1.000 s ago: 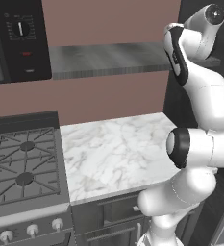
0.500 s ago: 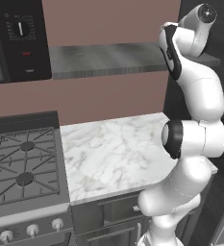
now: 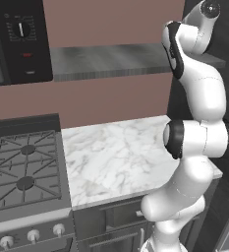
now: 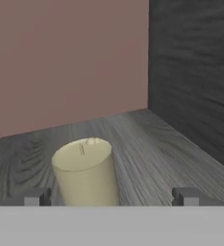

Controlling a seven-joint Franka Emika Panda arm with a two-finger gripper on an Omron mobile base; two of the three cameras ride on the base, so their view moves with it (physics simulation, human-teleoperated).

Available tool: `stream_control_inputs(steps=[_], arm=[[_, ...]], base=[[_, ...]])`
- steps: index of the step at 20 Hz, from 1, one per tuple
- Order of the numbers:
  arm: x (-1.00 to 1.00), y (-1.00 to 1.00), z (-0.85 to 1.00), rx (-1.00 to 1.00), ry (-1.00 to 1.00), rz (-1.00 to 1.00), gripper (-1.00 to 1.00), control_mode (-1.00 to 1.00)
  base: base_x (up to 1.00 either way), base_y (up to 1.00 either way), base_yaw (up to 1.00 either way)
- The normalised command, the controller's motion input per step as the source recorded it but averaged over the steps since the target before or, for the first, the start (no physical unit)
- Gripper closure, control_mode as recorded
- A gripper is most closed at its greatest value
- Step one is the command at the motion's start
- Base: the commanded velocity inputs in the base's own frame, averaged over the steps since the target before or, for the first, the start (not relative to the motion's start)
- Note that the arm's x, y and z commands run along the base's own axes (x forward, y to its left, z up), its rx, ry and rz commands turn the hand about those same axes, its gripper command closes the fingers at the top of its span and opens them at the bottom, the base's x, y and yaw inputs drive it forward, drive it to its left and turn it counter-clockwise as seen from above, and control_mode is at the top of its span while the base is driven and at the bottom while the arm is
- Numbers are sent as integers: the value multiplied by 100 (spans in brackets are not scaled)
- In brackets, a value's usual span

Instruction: Get the candle and the wine from the cabinet and move them to the dining counter.

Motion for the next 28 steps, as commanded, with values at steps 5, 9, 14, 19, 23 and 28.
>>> stream_control_inputs(steps=[5,9,14,19,23,28], arm=[[0,0,0,0,0,0,-100,-100],[0,0,0,0,0,0,-100,-100],[0,0,0,0,0,0,100,-100],[0,0,0,0,0,0,100,-100],[0,0,0,0,0,0,100,-100],[0,0,0,0,0,0,100,-100]], base=[[0,0,0],[0,0,0],[0,0,0],[0,0,0],[0,0,0],[0,0,0]])
